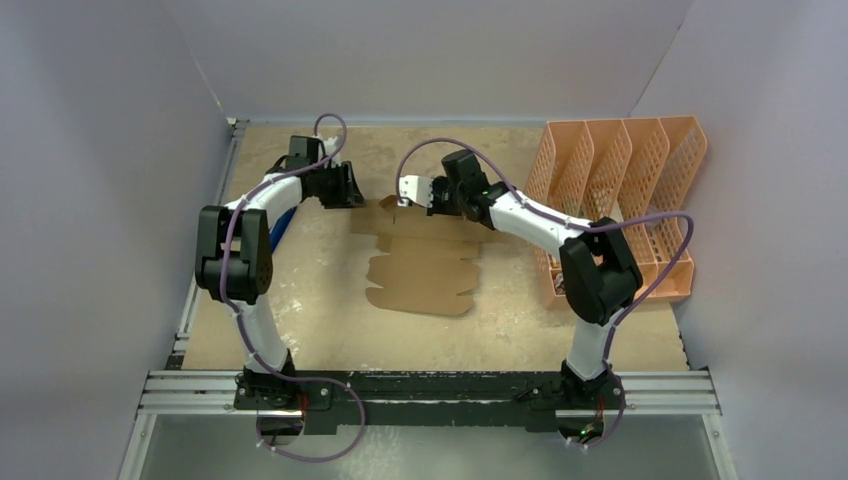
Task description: Fold the paper box
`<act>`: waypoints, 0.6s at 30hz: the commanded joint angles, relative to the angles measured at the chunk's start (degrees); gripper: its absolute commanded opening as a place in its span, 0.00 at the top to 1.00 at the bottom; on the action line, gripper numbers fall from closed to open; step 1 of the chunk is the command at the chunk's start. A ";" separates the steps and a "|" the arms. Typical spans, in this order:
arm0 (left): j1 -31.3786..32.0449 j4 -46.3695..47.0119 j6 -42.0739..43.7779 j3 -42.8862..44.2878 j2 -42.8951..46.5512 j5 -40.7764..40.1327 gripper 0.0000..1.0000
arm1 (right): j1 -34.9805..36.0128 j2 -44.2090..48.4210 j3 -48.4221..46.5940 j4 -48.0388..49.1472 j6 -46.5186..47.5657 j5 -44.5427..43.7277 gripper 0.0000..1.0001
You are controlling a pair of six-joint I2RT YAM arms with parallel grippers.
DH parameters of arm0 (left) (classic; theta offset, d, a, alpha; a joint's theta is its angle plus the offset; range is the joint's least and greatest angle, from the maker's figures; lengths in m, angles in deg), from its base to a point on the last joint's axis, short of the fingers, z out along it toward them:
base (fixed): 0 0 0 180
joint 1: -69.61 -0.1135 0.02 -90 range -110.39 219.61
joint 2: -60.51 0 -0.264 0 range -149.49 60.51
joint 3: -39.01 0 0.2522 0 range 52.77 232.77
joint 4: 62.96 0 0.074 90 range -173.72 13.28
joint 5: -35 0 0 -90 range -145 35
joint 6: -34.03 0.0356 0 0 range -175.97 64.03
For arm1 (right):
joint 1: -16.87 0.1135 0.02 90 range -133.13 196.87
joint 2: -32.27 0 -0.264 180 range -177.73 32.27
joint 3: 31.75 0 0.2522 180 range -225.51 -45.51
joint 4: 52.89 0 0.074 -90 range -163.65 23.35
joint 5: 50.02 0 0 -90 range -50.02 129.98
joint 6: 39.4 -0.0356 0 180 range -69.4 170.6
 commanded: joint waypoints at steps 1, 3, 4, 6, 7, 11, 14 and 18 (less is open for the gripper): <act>-0.40 0.81 3.23 1.12 0.22 4.09 0.62 | 0.65 4.32 1.33 3.67 2.98 -2.04 1.00; -0.40 1.11 3.93 0.89 0.27 4.96 0.67 | 0.78 4.75 2.12 4.76 3.60 -2.57 1.00; -0.34 1.23 4.16 0.79 0.29 5.45 0.68 | 0.92 4.97 2.34 5.14 3.82 -2.72 1.00; -0.31 1.88 4.29 0.33 0.56 6.22 0.70 | 0.97 5.55 2.95 5.96 4.17 -3.17 1.00; -0.31 2.25 4.29 -0.10 0.88 6.48 0.71 | 1.01 5.90 3.35 6.32 4.41 -3.46 1.00; 0.05 3.64 3.99 -2.04 2.89 7.25 0.74 | 1.28 7.21 5.30 9.62 5.29 -4.87 1.00; 0.96 3.98 4.21 -4.17 5.80 6.53 0.75 | 1.50 8.34 6.84 12.07 6.15 -6.00 1.00; 2.31 5.38 3.32 -7.88 10.35 5.56 0.76 | 1.80 9.76 9.15 15.37 7.60 -6.46 1.00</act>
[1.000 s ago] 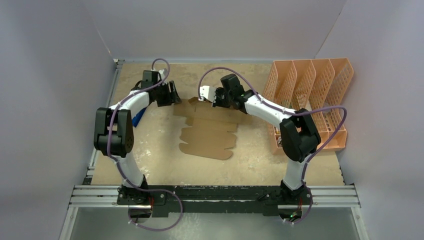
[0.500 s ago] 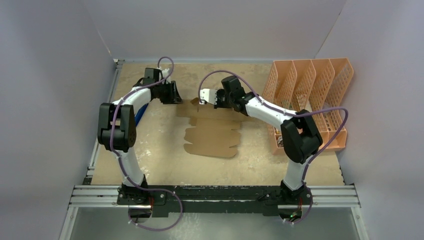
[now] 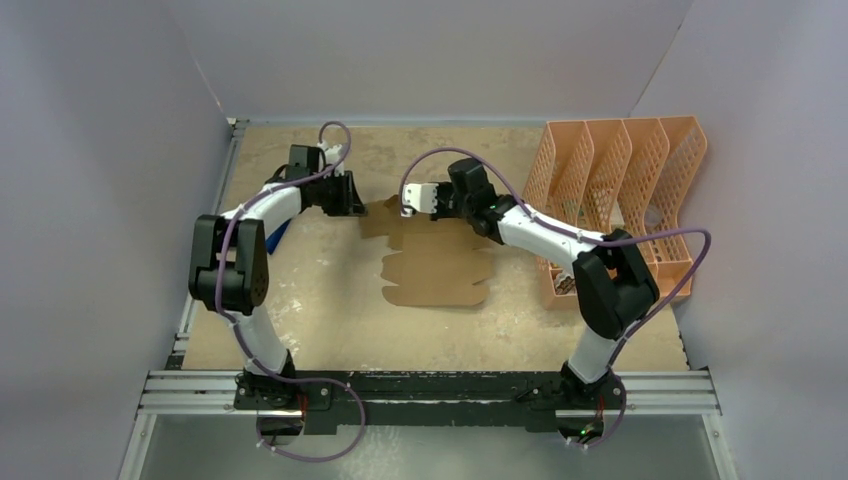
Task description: Fold the paper box
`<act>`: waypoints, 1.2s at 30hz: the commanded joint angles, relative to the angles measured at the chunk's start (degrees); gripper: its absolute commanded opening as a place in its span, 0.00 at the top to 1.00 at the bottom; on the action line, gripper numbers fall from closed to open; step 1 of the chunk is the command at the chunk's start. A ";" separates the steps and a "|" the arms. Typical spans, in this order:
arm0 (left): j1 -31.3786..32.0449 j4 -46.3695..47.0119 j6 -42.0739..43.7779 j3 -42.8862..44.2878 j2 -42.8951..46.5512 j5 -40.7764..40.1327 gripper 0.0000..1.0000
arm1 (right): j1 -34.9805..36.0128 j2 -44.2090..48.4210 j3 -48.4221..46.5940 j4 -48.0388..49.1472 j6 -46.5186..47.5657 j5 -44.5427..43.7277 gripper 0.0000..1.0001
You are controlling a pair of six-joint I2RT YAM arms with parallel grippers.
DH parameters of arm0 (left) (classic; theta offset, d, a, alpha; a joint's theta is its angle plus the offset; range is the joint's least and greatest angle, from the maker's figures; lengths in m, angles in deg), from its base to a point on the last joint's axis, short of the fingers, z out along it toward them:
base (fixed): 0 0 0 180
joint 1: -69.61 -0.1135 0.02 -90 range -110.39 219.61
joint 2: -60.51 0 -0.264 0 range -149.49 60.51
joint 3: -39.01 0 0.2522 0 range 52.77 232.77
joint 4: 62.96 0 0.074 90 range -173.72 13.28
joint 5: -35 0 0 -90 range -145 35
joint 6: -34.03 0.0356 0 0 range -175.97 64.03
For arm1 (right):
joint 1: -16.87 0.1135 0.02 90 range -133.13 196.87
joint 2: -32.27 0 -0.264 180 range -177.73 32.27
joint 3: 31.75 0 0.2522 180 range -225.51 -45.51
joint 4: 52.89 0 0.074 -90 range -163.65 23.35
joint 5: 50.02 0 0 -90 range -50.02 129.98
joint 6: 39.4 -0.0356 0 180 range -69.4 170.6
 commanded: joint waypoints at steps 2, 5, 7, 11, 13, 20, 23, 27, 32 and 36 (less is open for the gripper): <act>1.85 2.97 0.41 -3.98 9.75 -0.46 0.74 | 0.89 4.54 2.58 8.28 3.30 -2.85 1.00; 1.74 1.66 0.72 -6.12 14.67 -6.58 0.65 | 1.31 6.02 4.33 9.94 4.71 -3.37 1.00; 1.27 -0.05 1.59 -5.39 16.70 -10.46 0.60 | 1.44 7.06 5.73 10.94 5.50 -2.91 1.00; 0.86 -5.77 5.55 1.08 15.65 -13.04 0.48 | 1.67 8.94 8.94 13.15 7.57 -2.03 1.00; 0.85 -8.68 7.63 5.16 13.62 -13.05 0.45 | 1.78 9.77 10.16 13.90 8.32 -1.78 1.00; 1.06 -12.40 12.24 14.23 6.58 -6.74 0.37 | 2.32 11.41 14.43 18.41 10.73 -2.03 1.00; 2.17 -13.93 14.40 15.71 3.50 -4.85 0.37 | 2.95 11.22 17.19 23.34 12.33 -3.30 1.00; 3.40 -14.90 17.20 14.95 2.06 -5.11 0.38 | 3.62 10.23 21.14 30.38 14.21 -6.18 1.00; 3.78 -15.28 19.08 14.16 1.12 -3.99 0.39 | 4.29 9.49 24.58 37.06 15.21 -7.37 1.00; 4.64 -15.17 19.79 14.33 -0.03 -3.76 0.39 | 4.82 8.95 25.87 39.64 15.68 -8.04 1.00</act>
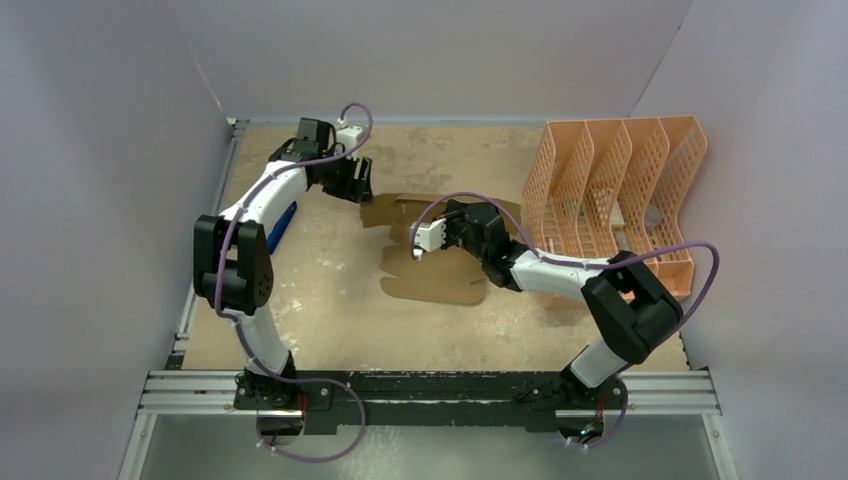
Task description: Fold the paper box
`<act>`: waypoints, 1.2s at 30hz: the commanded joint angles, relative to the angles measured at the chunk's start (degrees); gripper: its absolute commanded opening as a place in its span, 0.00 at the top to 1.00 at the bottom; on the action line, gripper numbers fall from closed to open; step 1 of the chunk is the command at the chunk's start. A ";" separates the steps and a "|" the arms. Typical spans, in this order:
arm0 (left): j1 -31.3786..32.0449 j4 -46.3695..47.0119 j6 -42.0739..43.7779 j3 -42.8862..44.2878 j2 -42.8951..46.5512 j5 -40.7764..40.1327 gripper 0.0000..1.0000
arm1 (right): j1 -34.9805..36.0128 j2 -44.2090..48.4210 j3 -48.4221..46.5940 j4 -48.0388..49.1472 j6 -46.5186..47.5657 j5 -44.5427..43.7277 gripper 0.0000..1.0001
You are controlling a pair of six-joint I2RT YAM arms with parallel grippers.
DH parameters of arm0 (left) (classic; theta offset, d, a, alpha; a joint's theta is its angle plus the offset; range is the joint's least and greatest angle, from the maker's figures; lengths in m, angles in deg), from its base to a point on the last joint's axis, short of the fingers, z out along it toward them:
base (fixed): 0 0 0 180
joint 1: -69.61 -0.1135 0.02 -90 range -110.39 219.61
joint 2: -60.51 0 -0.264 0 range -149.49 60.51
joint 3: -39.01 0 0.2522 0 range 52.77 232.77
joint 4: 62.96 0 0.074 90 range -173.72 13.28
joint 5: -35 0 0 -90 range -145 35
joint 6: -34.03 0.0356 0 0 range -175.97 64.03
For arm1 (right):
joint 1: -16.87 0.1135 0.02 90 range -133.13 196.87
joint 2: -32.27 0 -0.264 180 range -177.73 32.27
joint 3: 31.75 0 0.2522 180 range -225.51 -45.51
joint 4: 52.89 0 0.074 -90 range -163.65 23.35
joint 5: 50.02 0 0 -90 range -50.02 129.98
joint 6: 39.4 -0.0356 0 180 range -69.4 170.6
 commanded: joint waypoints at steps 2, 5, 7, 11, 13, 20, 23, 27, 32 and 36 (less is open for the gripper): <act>1.00 0.52 3.40 1.37 -1.95 1.68 0.39 | 0.94 -0.49 1.22 9.40 2.12 -1.49 1.00; 1.14 0.39 4.22 2.94 -3.68 1.13 0.39 | 1.24 -0.66 1.97 10.11 2.33 -1.46 1.00; 1.22 0.47 4.82 3.92 -4.52 1.45 0.39 | 1.27 -0.89 2.28 10.33 2.55 -1.62 1.00; 2.06 -0.23 6.18 4.97 -6.11 1.82 0.39 | 1.60 -2.05 2.64 11.03 2.69 -1.94 1.00; 2.46 -0.82 6.60 4.97 -6.91 1.70 0.42 | 1.69 -2.96 3.05 12.23 2.97 -2.31 1.00; 3.54 -1.68 7.12 3.67 -6.54 0.38 0.70 | 1.95 -5.61 3.82 15.71 2.38 -3.38 1.00; 3.93 -0.21 5.81 1.61 -4.58 -1.00 0.76 | 2.06 -6.55 4.33 18.31 2.84 -5.06 1.00; 4.92 3.35 1.79 -2.49 -1.09 -2.77 0.81 | 2.72 -8.17 6.24 25.07 4.45 -7.70 1.00; 6.39 11.84 -7.07 -11.27 4.59 -4.13 0.85 | 3.91 -10.33 7.76 32.04 6.74 -9.52 1.00; 7.28 16.52 -13.49 -15.93 8.44 -5.38 0.85 | 4.72 -10.56 7.66 33.24 6.98 -9.78 1.00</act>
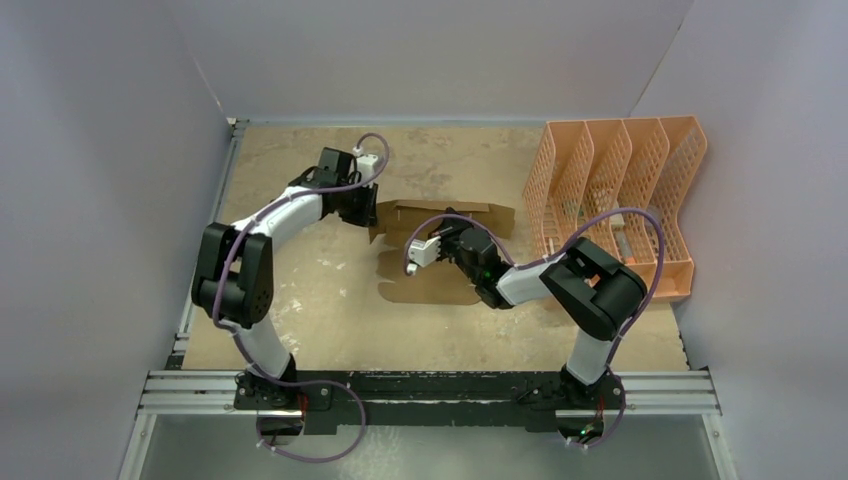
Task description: Fold the paper box
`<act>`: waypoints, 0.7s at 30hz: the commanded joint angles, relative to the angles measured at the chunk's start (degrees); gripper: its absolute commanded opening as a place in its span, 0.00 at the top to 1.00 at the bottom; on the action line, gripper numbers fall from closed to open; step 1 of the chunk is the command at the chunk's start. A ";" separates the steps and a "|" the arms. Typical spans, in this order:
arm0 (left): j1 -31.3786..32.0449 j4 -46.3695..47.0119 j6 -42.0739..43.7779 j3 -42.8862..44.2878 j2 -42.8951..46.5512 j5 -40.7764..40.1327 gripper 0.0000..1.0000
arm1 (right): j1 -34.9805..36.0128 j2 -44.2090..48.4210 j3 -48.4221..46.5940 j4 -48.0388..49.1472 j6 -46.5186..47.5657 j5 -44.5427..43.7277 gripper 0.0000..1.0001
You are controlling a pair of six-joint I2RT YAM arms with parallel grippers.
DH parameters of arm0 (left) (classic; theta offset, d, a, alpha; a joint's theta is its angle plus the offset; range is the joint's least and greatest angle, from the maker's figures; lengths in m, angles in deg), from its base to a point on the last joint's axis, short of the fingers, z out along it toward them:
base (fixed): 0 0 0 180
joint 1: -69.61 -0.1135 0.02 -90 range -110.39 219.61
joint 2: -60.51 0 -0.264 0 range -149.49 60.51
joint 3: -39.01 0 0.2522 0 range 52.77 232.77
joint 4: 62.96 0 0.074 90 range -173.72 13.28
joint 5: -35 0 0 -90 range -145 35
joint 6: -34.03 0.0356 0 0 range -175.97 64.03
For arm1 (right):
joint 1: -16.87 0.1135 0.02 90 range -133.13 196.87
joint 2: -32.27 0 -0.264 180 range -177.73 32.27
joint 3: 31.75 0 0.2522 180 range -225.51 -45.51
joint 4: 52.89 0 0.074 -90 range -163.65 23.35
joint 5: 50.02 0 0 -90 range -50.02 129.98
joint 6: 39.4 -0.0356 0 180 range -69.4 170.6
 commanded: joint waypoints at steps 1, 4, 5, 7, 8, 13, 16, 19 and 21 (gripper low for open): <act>1.36 9.36 -9.86 -4.17 6.41 -2.16 0.85 | 1.17 0.31 -0.30 7.00 1.62 -1.47 1.00; 2.67 11.31 -12.58 -7.84 8.70 -3.95 0.84 | 1.63 0.10 -0.58 7.10 1.62 -1.70 1.00; 3.13 12.20 -13.49 -9.22 9.43 -4.57 0.84 | 1.77 -0.03 -0.64 7.19 1.68 -1.78 1.00; 3.90 14.00 -15.35 -11.88 10.93 -5.46 0.84 | 2.05 -0.25 -0.72 7.24 1.77 -2.02 1.00; 4.41 14.89 -16.43 -13.14 11.30 -6.12 0.84 | 2.27 -0.33 -0.71 7.35 1.79 -2.17 1.00; 7.24 19.34 -20.82 -17.61 14.11 -8.59 0.82 | 3.41 -1.08 -0.54 8.60 2.10 -3.12 1.00; 9.16 21.79 -22.84 -19.42 14.37 -10.49 0.81 | 4.02 -1.77 -0.26 10.23 2.22 -3.76 1.00; 11.36 23.54 -24.18 -20.11 14.24 -13.05 0.80 | 4.52 -2.44 0.40 12.26 2.65 -4.14 1.00; 12.59 26.65 -25.78 -20.57 14.06 -14.35 0.80 | 4.84 -2.90 0.93 13.75 2.76 -4.46 1.00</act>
